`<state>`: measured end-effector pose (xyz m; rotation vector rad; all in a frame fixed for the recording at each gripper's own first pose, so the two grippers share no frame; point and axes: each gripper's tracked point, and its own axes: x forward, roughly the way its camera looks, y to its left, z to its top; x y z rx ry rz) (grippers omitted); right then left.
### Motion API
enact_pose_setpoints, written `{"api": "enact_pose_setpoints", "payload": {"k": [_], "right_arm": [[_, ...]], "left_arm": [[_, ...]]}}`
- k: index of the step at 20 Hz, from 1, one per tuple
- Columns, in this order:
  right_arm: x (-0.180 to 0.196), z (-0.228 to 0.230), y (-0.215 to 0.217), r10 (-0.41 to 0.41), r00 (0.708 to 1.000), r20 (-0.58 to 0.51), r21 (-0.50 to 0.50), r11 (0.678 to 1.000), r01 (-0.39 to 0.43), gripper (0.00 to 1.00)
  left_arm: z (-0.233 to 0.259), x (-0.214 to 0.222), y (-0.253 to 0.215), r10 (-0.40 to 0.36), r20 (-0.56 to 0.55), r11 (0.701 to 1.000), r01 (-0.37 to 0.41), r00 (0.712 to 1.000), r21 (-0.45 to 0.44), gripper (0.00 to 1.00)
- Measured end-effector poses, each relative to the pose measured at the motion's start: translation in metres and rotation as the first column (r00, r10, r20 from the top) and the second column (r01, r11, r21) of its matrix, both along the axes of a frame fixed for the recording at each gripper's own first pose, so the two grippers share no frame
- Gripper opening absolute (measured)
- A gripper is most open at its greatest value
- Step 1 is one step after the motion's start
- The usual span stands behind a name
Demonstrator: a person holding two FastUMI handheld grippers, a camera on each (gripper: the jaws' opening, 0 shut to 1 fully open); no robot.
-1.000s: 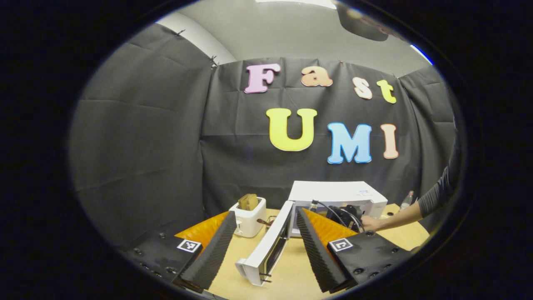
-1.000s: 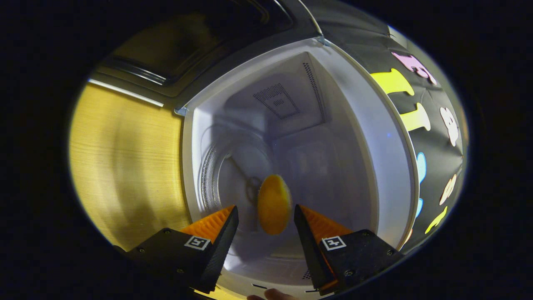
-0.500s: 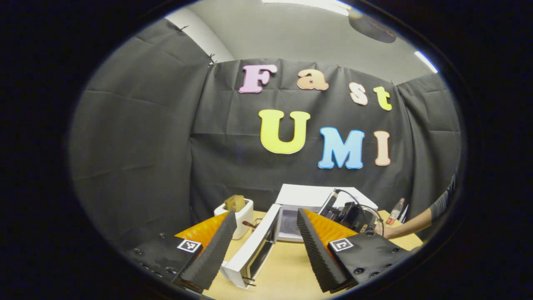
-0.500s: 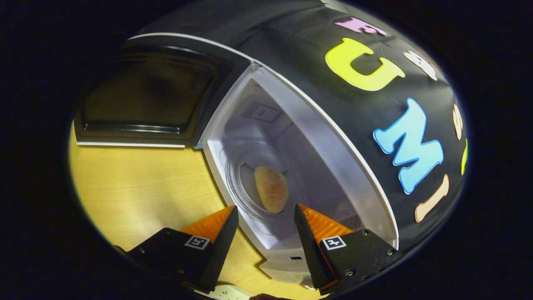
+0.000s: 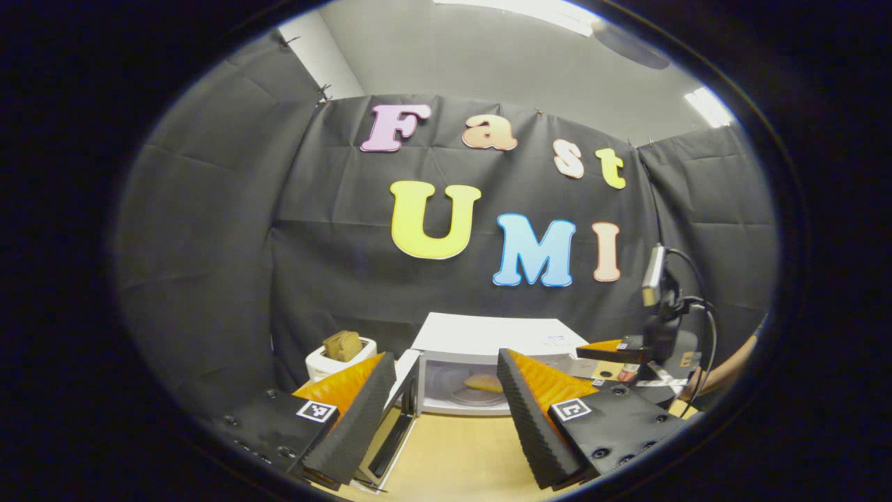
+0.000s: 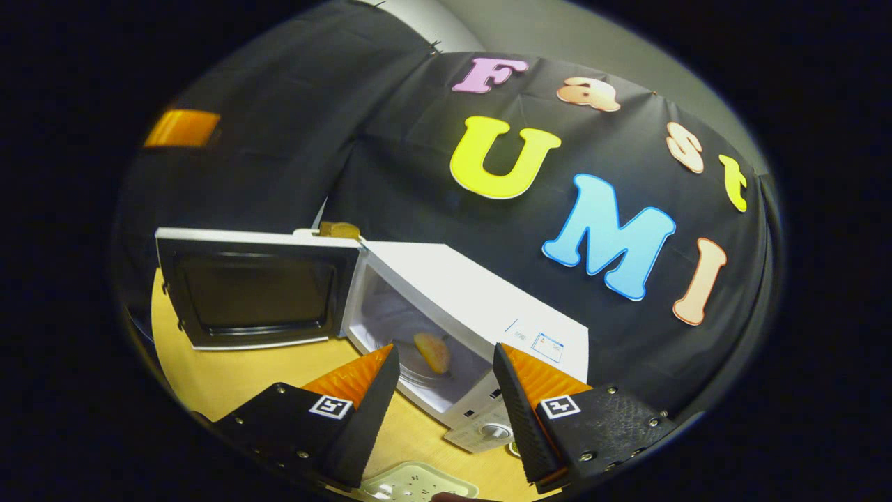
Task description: Open the microwave oven with the left hand, put the food in, and close the microwave oven.
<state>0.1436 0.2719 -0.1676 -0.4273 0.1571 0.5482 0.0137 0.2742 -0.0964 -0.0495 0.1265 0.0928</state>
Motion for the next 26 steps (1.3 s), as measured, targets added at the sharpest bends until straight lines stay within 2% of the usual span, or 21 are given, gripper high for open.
{"api": "enact_pose_setpoints", "payload": {"k": [2,5,10,11,12,14,15,18,20,22,23,26], "right_arm": [[-0.013,0.025,-0.012,-0.005,1.000,0.010,0.058,0.998,0.004,0.83],[-0.027,0.053,-0.032,-0.055,0.998,0.015,0.141,0.989,0.052,0.84],[-0.039,0.100,-0.062,-0.153,0.986,0.069,0.277,0.952,0.129,0.84],[-0.044,0.105,-0.063,-0.155,0.985,0.072,0.300,0.945,0.127,0.87],[-0.045,0.111,-0.068,-0.166,0.983,0.077,0.312,0.941,0.134,0.96],[-0.049,0.116,-0.077,-0.188,0.978,0.089,0.311,0.938,0.152,0.97],[-0.052,0.119,-0.081,-0.195,0.976,0.093,0.311,0.937,0.158,0.97],[-0.060,0.133,-0.091,-0.229,0.967,0.112,0.334,0.925,0.181,0.97],[-0.061,0.143,-0.098,-0.263,0.957,0.126,0.352,0.913,0.205,0.97],[-0.064,0.151,-0.108,-0.303,0.943,0.139,0.361,0.902,0.236,0.97],[-0.067,0.156,-0.111,-0.317,0.937,0.144,0.373,0.895,0.246,0.97],[-0.072,0.155,-0.118,-0.348,0.927,0.139,0.390,0.880,0.271,0.97]], "left_arm": [[0.001,0.011,-0.009,-0.026,0.010,1.000,0.026,1.000,-0.002,0.94],[0.002,0.024,-0.020,-0.058,0.013,0.998,0.058,0.998,0.007,0.94],[0.009,0.043,-0.048,-0.129,0.035,0.991,0.130,0.991,-0.041,0.94],[0.009,0.047,-0.052,-0.143,0.037,0.988,0.145,0.989,-0.048,0.92],[0.010,0.051,-0.058,-0.159,0.037,0.986,0.160,0.987,-0.053,0.91],[0.014,0.053,-0.062,-0.182,0.042,0.982,0.184,0.982,-0.050,0.87],[0.015,0.053,-0.066,-0.194,0.042,0.979,0.196,0.980,-0.050,0.83],[0.014,0.047,-0.063,-0.219,0.025,0.974,0.220,0.975,-0.048,0.62],[0.013,0.043,-0.053,-0.208,0.024,0.977,0.209,0.978,-0.045,0.41],[0.012,0.038,-0.033,-0.170,0.018,0.985,0.171,0.985,-0.033,0.13],[0.012,0.033,-0.034,-0.189,0.015,0.981,0.189,0.982,-0.050,0.07],[0.010,0.027,-0.016,-0.189,-0.007,0.982,0.189,0.982,-0.011,0.07]]}}
